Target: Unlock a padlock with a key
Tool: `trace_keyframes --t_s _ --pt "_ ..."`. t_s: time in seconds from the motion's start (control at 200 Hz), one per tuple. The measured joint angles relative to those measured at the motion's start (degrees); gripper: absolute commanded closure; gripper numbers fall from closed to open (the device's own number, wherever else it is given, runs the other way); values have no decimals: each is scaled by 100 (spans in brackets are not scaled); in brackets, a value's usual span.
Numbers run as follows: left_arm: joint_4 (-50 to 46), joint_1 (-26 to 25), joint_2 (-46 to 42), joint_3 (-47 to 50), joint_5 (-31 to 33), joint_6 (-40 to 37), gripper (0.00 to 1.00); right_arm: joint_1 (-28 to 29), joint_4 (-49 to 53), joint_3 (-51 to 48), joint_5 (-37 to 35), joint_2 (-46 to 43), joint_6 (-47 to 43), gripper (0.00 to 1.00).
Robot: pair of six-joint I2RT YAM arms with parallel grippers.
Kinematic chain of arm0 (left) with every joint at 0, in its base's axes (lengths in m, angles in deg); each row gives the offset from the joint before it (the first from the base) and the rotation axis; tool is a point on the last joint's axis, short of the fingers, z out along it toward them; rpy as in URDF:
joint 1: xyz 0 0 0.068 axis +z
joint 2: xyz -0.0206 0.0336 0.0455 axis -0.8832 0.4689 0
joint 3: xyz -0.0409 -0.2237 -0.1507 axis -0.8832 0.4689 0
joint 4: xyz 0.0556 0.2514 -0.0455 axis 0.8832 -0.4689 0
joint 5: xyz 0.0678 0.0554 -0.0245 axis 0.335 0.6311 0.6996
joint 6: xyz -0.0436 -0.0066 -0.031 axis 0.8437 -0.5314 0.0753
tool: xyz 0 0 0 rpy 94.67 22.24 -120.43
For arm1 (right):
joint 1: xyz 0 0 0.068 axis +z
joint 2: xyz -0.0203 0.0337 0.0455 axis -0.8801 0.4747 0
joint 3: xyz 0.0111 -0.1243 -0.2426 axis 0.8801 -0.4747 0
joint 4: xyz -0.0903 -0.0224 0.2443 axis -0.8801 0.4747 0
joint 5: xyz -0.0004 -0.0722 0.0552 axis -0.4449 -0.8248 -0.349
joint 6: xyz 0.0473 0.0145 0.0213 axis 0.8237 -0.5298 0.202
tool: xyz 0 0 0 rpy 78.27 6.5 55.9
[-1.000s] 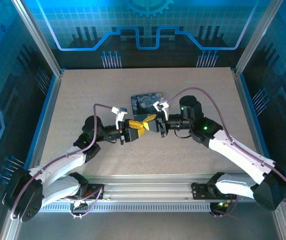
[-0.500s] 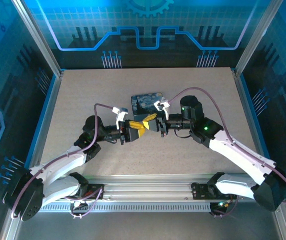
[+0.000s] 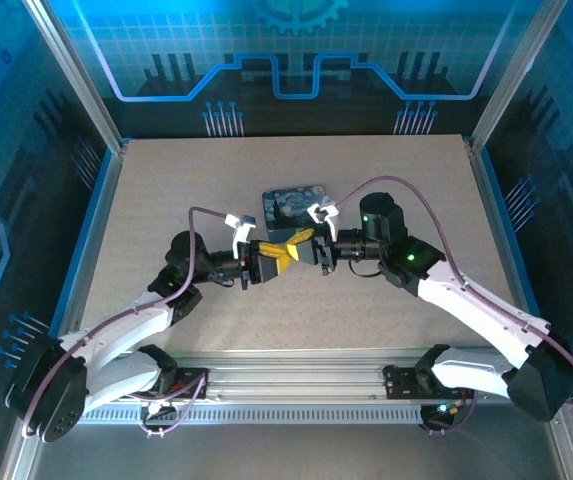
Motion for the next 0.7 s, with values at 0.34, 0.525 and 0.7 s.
trace_keyframes --t_s 0.34,0.525,0.7 --pt "15 4 0 0 -20 4 100 -2 -37 -44 -39 0 111 99" --pt "-199 4 -111 7 114 -50 100 4 -35 -48 -251 -2 367 45" --pt "-885 4 -538 109 575 -356 100 4 162 -37 -756 -2 540 33"
